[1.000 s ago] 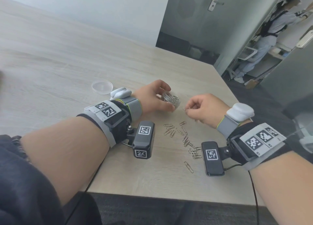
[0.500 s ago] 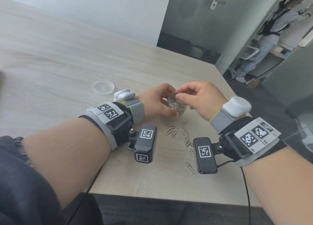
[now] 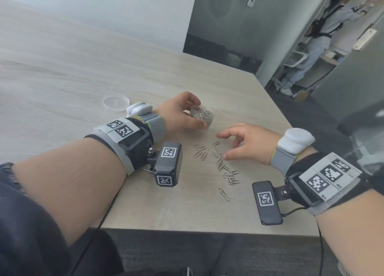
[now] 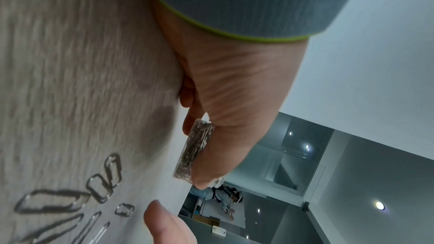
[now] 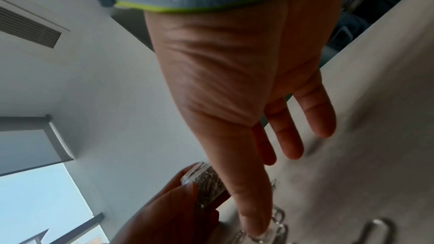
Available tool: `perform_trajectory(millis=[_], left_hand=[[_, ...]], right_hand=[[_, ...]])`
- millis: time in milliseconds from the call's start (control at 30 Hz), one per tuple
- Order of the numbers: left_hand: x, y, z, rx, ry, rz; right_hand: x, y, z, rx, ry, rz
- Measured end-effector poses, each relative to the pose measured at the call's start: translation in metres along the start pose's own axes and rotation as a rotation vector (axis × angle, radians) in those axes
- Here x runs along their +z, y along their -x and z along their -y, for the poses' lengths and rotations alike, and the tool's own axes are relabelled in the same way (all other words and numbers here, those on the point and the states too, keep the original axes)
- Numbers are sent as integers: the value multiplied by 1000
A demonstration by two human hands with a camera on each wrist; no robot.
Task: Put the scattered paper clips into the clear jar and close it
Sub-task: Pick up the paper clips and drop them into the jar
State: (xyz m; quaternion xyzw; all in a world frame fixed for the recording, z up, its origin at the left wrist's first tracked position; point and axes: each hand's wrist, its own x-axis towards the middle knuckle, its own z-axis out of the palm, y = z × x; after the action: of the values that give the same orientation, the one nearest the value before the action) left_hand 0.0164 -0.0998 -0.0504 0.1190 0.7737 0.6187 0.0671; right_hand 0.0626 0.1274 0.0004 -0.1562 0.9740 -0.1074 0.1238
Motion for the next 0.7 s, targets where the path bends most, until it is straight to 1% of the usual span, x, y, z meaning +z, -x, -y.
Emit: perform_trajectory(millis=[100,167,233,367,533,633,700], left_hand=[[-1,-1,2,12,-16,-8],[-1,-3,4,20,-26,-14],[-2,-4,5,21,-35,-15],[-2,-5,5,27,-49,-9],[-2,-4,5,21,-70,-7],[-1,-4,3,24,-70,-12],[-1,-3,4,26,-66,-17]], right_hand=[[4,2,4,-81,86,78],[6,1,6,-127,154,105],[6,2,5,-146,141,116],[0,10,2,-119,67,84],[0,18,1,-76,76,196],[3,20,3,-75,115,223],[5,19,4,-80,113,201]])
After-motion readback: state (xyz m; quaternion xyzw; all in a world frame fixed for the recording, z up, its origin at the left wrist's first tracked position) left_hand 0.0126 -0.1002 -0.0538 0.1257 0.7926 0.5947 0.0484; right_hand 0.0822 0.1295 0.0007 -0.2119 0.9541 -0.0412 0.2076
